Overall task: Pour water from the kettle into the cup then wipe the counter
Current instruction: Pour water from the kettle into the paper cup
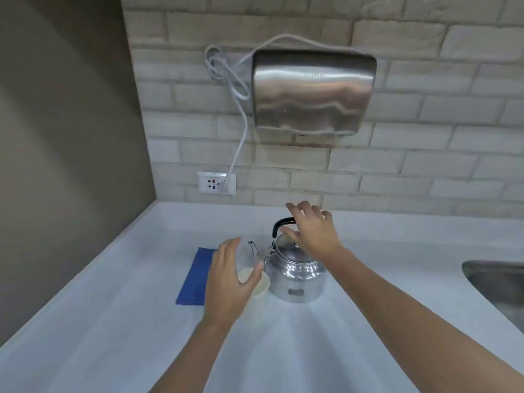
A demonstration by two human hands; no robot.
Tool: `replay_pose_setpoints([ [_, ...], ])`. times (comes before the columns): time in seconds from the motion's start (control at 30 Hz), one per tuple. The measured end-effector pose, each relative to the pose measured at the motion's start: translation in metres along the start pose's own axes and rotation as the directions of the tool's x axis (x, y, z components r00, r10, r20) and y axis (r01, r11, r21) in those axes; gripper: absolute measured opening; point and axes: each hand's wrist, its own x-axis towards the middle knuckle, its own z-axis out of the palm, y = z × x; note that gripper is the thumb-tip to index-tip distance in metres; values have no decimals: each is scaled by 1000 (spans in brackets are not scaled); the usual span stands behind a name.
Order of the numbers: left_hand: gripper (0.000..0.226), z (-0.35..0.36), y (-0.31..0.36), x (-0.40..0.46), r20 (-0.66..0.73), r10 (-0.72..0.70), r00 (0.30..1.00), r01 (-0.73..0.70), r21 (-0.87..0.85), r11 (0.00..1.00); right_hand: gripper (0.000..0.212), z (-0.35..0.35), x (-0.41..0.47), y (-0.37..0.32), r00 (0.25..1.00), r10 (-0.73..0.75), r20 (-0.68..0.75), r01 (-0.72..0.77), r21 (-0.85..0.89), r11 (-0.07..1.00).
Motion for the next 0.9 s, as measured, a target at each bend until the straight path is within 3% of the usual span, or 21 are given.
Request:
replay_pose_setpoints([
  [0.17,84,14,-23,-34,20,-193,981,194,-97,976,59,8,4,4,993,15,115,-17,18,1000],
  [0.43,95,33,-44,-45,85,-327,941,337,-161,928,37,19,15,8,995,51,84,-54,43,998],
  [0.67,86,43,-53,-46,141,-364,921,386,-201,900,20,30,26,2,990,138,-20,-137,57,989],
  [0.9,74,45,-56,-47,151,-367,918,390,-166,906,22,34,33,6,995,102,-16,-102,-23,995],
])
